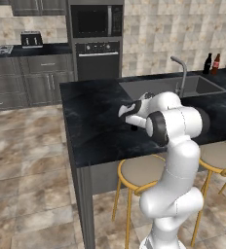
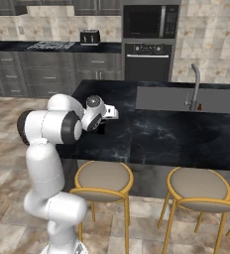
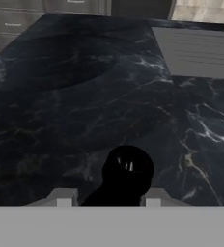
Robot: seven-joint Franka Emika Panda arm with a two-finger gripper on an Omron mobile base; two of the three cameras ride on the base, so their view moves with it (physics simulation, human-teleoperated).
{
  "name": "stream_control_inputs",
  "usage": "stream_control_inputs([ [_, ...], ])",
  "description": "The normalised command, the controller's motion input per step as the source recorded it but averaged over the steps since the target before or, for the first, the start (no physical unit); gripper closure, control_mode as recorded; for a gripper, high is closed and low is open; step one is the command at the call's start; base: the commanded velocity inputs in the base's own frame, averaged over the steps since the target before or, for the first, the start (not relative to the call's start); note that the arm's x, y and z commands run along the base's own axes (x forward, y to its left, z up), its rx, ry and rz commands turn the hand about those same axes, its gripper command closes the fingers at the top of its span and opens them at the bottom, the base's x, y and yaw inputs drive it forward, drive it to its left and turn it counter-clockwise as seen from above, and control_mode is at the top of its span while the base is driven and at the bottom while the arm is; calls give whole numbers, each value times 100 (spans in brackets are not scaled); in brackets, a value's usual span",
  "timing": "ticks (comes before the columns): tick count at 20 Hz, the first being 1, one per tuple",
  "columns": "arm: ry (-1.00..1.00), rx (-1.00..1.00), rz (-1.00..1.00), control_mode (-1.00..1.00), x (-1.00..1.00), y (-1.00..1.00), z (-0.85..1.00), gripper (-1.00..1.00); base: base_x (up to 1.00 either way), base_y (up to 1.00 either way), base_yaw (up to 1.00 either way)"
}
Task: Place the large bottle from the dining counter next to the other large bottle outside the sink, and place the small bottle from the dining counter next to the other small bottle inside the sink.
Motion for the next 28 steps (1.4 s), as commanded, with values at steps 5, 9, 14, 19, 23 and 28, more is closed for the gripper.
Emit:
stream_control_inputs([
  [5, 0, 0, 0, -100, -37, 0, 11, 100, 0, 0, 0],
  [9, 0, 0, 0, -100, -36, 0, 1, 100, 0, 0, 0],
  [14, 0, 0, 0, -100, -39, 0, 0, 100, 0, 0, 0],
  [19, 0, 0, 1, -100, -19, 0, 0, 100, 0, 0, 0],
  [23, 0, 0, 0, 100, -12, 0, 0, 100, -11, 0, 0],
  [28, 0, 0, 0, 100, 0, 0, 0, 100, -49, 19, 0],
])
